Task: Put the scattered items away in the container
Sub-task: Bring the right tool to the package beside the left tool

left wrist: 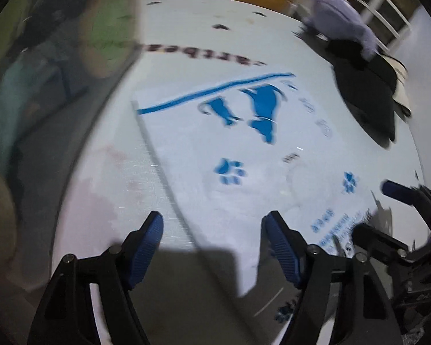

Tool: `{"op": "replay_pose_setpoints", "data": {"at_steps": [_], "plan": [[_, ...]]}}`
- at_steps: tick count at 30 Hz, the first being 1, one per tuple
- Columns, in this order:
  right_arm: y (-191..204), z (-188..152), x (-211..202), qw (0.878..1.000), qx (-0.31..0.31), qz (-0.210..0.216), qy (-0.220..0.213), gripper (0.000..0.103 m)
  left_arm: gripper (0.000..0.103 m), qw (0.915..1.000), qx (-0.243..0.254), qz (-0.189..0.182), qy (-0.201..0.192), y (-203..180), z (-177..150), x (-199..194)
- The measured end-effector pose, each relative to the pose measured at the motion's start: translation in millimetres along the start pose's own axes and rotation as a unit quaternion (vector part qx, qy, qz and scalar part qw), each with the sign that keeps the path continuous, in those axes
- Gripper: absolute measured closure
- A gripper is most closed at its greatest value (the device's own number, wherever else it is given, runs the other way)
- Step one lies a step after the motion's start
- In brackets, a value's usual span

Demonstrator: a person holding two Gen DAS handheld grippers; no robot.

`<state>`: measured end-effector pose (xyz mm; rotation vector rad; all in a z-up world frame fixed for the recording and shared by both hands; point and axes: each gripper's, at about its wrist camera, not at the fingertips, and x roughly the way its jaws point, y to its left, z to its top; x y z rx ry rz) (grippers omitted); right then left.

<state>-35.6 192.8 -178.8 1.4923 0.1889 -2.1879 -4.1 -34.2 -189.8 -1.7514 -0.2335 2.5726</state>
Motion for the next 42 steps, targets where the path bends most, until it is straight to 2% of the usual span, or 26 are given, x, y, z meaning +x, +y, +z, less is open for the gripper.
{"op": "replay_pose_setpoints", "data": {"at_steps": [1,5,9,11,17,22,26,29,31,33,37,40,41,42], "plan": [[-1.5,-1.3,-1.4,1.0,0.004,-0.001,-0.001,0.0,0.036,0.9999,0.008,-0.009,0.001,-5.1,-0.3,0.0],[-16.3,-7.5,-10.9,0.999,0.037,-0.007,-0.009,0.0,0.036,0.9992,0.033,-0.021,0.006,-21.3,-4.3,1.3],[-43.0,-21.2,-27.1,0.995,0.097,-0.016,-0.017,0.0,0.036,0.997,0.065,-0.04,0.015,-42.4,-6.4,3.5],[-60.6,-32.1,-38.4,0.99,0.139,-0.017,-0.021,0.0,0.036,0.9949,0.084,-0.053,0.019,-54.8,-8.6,5.0],[-112.2,-77.5,-72.2,0.963,0.265,-0.022,-0.045,0.0,0.036,0.9854,0.14,-0.091,0.034,-95.8,-13.2,6.3],[-127.5,-109.4,-87.7,0.948,0.311,-0.001,-0.069,0.0,0.036,0.9689,0.198,-0.139,0.053,-134.4,-28.7,3.7],[-135.2,-129.6,-90.8,0.935,0.348,0.008,-0.06,0.0,0.038,0.9445,0.262,-0.182,0.079,-159.0,-43.9,-2.4],[-141.8,-142.7,-91.4,0.923,0.379,0.038,-0.055,0.0,0.038,0.9318,0.294,-0.199,0.075,-161.3,-41.9,-18.4],[-143.3,-149.6,-88.3,0.916,0.394,0.061,-0.051,0.0,0.038,0.9325,0.3,-0.194,0.054,-153.4,-31.9,-29.8],[-143.1,-156.5,-85.5,0.909,0.408,0.077,-0.049,0.0,0.038,0.9385,0.296,-0.177,0.024,-144.1,-11.9,-35.0],[-135.2,-160.6,-78.0,0.9,0.42,0.101,-0.054,0.0,0.038,0.9593,0.253,-0.123,-0.022,-128.3,38.1,-20.4],[-130.5,-164.6,-75.7,0.89,0.432,0.136,-0.055,0.001,0.038,0.9688,0.227,-0.093,-0.033,-119.1,57.8,-6.1],[-128.6,-167.1,-74.4,0.884,0.438,0.153,-0.054,0.005,0.038,0.9709,0.223,-0.08,-0.033,-117.9,64.1,0.5],[-127.3,-170.4,-73.0,0.879,0.443,0.165,-0.052,0.017,0.038,0.9717,0.224,-0.07,-0.03,-114.5,66.0,5.0]]}}
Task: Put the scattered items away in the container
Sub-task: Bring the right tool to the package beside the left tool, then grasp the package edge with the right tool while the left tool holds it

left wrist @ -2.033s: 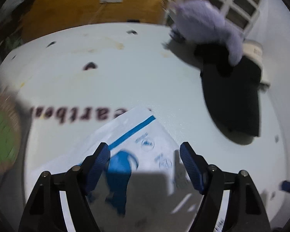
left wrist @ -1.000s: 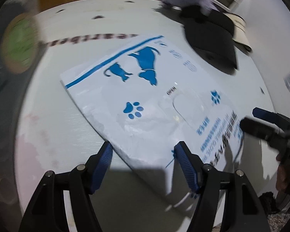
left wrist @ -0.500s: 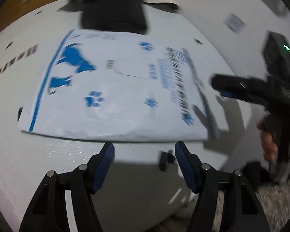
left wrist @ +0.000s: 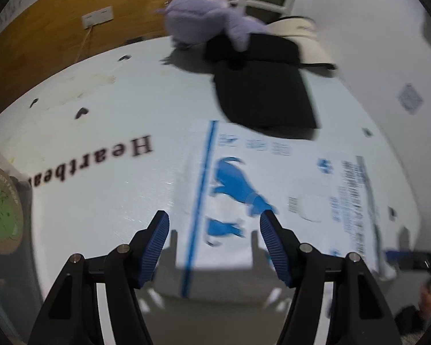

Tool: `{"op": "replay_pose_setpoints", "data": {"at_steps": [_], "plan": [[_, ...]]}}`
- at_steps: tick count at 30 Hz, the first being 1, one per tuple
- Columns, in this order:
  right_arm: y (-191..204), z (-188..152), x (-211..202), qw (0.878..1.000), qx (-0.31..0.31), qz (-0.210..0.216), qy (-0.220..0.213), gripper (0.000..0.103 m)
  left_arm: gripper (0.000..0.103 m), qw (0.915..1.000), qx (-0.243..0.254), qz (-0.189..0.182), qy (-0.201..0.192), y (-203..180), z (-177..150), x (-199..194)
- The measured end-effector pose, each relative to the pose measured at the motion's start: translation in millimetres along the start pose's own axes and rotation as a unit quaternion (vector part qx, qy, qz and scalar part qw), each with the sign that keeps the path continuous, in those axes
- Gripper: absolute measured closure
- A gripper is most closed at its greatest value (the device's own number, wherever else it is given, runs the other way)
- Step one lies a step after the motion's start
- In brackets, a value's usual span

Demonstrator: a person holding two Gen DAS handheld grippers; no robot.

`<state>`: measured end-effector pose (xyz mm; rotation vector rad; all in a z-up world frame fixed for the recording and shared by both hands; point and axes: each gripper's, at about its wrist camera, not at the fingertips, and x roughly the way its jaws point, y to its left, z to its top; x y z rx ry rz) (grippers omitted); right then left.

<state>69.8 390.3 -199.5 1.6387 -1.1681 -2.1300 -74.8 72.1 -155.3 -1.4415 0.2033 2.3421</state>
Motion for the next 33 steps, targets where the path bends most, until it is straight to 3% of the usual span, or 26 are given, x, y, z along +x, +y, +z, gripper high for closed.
{"op": "replay_pose_setpoints", "data": {"at_steps": [3,5,8,12,15,23,24,27,30,33], "plan": [[-9.3,-2.8,-0.9,0.999,0.038,0.019,-0.001,0.029,0.038,0.9992,0.02,0.024,0.026,0.5,-3.2,15.9],[-22.5,-3.0,-0.5,0.995,0.087,0.056,0.007,0.031,0.039,0.9969,0.046,0.037,0.053,-4.4,-9.6,27.7],[-38.1,-5.5,8.6,0.98,0.152,0.124,0.024,0.031,0.039,0.9957,0.067,0.047,0.043,-9.7,-8.4,27.6],[-37.7,-1.9,16.8,0.974,0.162,0.155,0.028,0.031,0.039,0.9947,0.078,0.044,0.05,-9.6,-6.3,31.2],[-27.6,3.2,24.3,0.976,0.148,0.155,0.03,0.033,0.039,0.9936,0.091,0.047,0.047,-11.9,-7.0,30.0],[-11.7,4.8,54.6,0.967,0.172,0.178,0.062,0.073,0.039,0.994,0.089,0.042,0.048,-11.2,-7.2,28.9],[-8.6,5.7,54.4,0.968,0.174,0.173,0.062,0.08,0.039,0.9938,0.092,0.043,0.046,-12.3,-7.9,27.4],[-11.2,7.5,50.8,0.961,0.209,0.171,0.06,0.087,0.039,0.993,0.102,0.051,0.031,-15.6,-12.1,18.9],[-12.2,9.8,46.3,0.953,0.242,0.175,0.056,0.089,0.039,0.9915,0.121,0.041,-0.023,-22.8,-24.8,-11.0],[-11.2,12.5,42.6,0.948,0.258,0.179,0.055,0.09,0.039,0.9821,0.172,0.03,-0.071,-36.3,-44.3,-44.8]]}}
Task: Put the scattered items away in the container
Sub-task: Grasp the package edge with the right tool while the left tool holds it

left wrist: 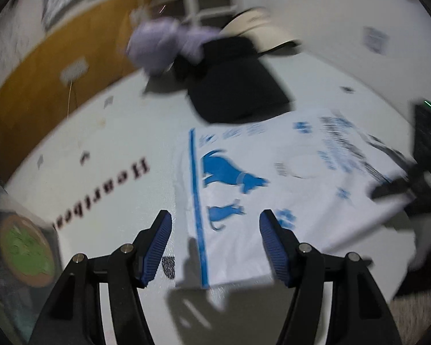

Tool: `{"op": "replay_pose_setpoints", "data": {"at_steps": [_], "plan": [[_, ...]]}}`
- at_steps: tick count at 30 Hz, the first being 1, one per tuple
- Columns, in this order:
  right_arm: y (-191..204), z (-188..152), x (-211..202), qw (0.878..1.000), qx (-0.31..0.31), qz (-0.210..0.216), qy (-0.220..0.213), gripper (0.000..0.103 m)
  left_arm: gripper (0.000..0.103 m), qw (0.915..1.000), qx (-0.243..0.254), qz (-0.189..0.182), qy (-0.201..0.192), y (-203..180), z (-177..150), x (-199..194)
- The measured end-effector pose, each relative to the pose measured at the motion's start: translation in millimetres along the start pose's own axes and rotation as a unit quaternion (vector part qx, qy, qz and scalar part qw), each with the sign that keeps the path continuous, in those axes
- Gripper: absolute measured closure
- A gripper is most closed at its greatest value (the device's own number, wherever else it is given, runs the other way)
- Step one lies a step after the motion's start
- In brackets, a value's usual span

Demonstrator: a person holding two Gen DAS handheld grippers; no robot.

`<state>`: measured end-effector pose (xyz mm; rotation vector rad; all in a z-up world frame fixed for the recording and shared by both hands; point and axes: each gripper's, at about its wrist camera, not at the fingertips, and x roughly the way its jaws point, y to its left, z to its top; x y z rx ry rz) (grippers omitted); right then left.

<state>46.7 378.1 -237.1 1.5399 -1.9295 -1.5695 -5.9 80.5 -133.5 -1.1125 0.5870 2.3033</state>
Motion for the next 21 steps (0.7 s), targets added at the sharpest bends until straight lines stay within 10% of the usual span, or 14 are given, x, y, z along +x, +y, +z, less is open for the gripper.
{"op": "replay_pose_setpoints", "data": {"at_steps": [7,15,19,21], "plan": [[14.7,-1.4,0.4,1.0,0.023,0.009,0.004,0.091,0.039,0.9833,0.174,0.009,-0.053,-54.2,-24.6,-31.2],[33.3,-1.4,-0.5,1.0,0.014,0.001,0.014,0.091,0.042,0.9403,0.321,0.089,-0.072,-88.7,-33.1,16.7],[33.4,0.5,-3.0,1.0,0.016,-0.005,0.01,0.091,0.091,0.9277,0.355,0.095,-0.064,-88.6,-25.1,34.9],[34.2,2.6,-5.0,1.0,0.015,-0.013,0.002,0.091,0.092,0.9339,0.345,0.075,-0.056,-84.8,-18.5,37.5]]}}
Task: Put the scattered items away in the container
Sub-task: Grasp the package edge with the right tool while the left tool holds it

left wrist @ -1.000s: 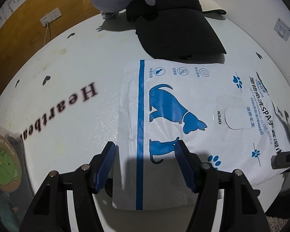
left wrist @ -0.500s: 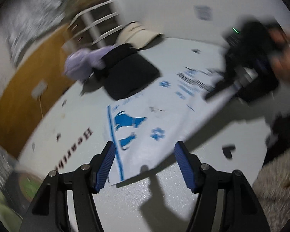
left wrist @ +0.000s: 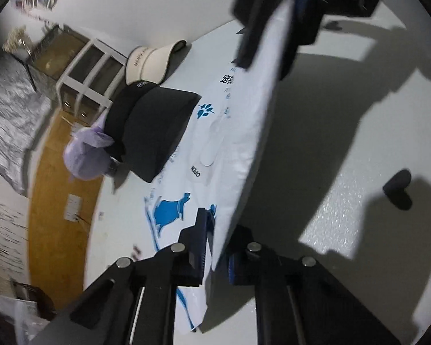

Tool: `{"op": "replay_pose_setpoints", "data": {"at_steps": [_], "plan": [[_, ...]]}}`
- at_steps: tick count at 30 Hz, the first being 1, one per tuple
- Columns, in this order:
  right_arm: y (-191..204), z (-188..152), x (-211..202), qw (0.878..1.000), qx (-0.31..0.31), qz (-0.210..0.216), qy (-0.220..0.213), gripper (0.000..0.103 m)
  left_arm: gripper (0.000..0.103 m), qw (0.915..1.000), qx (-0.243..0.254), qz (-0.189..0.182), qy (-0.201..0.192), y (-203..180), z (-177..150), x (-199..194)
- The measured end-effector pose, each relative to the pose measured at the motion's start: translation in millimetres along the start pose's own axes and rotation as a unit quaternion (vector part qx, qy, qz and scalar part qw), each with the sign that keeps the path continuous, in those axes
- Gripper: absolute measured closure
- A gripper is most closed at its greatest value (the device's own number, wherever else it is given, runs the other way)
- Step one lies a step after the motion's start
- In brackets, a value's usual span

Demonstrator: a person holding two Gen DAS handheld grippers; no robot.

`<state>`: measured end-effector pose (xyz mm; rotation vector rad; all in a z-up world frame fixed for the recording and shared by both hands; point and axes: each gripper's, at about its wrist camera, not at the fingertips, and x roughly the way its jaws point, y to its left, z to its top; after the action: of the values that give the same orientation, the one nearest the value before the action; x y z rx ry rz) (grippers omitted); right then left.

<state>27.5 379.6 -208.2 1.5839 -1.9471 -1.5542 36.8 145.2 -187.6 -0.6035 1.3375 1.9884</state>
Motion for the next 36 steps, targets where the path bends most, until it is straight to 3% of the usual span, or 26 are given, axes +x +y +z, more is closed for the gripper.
{"op": "replay_pose_setpoints", "data": {"at_steps": [5,6,7,8,11,14,16,17,18,19,22,23,26,31,33,35,36], "plan": [[-7.4,5.5,-9.2,0.999,0.013,-0.013,-0.037,0.086,0.093,0.997,-0.064,-0.042,0.007,17.7,8.7,6.2],[-9.1,7.2,-12.2,0.998,0.02,-0.017,-0.051,0.069,0.093,0.9954,-0.082,-0.049,0.011,20.3,10.3,8.0],[-10.2,9.3,-15.7,0.997,0.024,-0.019,-0.064,0.038,0.093,0.9933,-0.099,-0.057,0.015,22.8,11.0,9.4],[-11.1,11.8,-19.7,0.996,0.026,-0.023,-0.078,0.024,0.093,0.9907,-0.118,-0.065,0.02,26.1,11.1,11.3],[-7.9,22.2,-24.3,0.995,0.017,-0.011,-0.094,0.021,0.093,0.9854,-0.149,-0.079,0.026,27.3,9.8,11.4],[10.4,22.1,-34.2,0.99,-0.045,-0.058,-0.119,0.021,0.093,0.9813,-0.167,-0.091,0.031,29.3,11.1,10.5],[35.1,10.1,-45.6,0.968,-0.156,-0.136,-0.144,0.021,0.093,0.9783,-0.179,-0.1,0.032,35.0,12.4,9.9],[46.5,0.7,-49.9,0.948,-0.211,-0.177,-0.159,0.021,0.093,0.9761,-0.187,-0.106,0.032,38.6,13.5,9.5],[61.1,-15.8,-54.5,0.913,-0.289,-0.225,-0.178,0.021,0.093,0.9745,-0.192,-0.111,0.032,41.5,14.6,9.1],[67.7,-27.2,-55.8,0.889,-0.337,-0.248,-0.186,0.021,0.093,0.9734,-0.196,-0.115,0.031,44.2,15.9,8.6],[88.2,-76.1,-50.2,0.776,-0.513,-0.314,-0.191,0.021,0.093,0.9704,-0.206,-0.124,0.026,51.8,21.1,6.8],[90.4,-87.6,-46.9,0.747,-0.55,-0.323,-0.186,0.021,0.093,0.9696,-0.208,-0.126,0.024,54.1,23.0,6.1],[88.1,-121.9,-25.3,0.626,-0.669,-0.366,-0.166,0.021,0.093,0.9681,-0.214,-0.129,0.019,59.9,26.7,4.9],[33.9,-147.9,33.6,0.341,-0.812,-0.458,-0.12,0.021,0.093,0.966,-0.22,-0.135,0.018,67.2,27.4,7.2],[9.1,-141.7,50.6,0.254,-0.835,-0.477,-0.101,0.022,0.093,0.9665,-0.217,-0.137,0.018,67.0,27.1,7.9],[-8.9,-129.0,64.4,0.199,-0.847,-0.487,-0.079,0.027,0.093,0.967,-0.214,-0.138,0.017,66.9,26.4,8.6],[-11.3,-125.0,66.8,0.188,-0.849,-0.489,-0.074,0.038,0.093,0.967,-0.213,-0.139,0.016,66.6,25.7,8.7]]}}
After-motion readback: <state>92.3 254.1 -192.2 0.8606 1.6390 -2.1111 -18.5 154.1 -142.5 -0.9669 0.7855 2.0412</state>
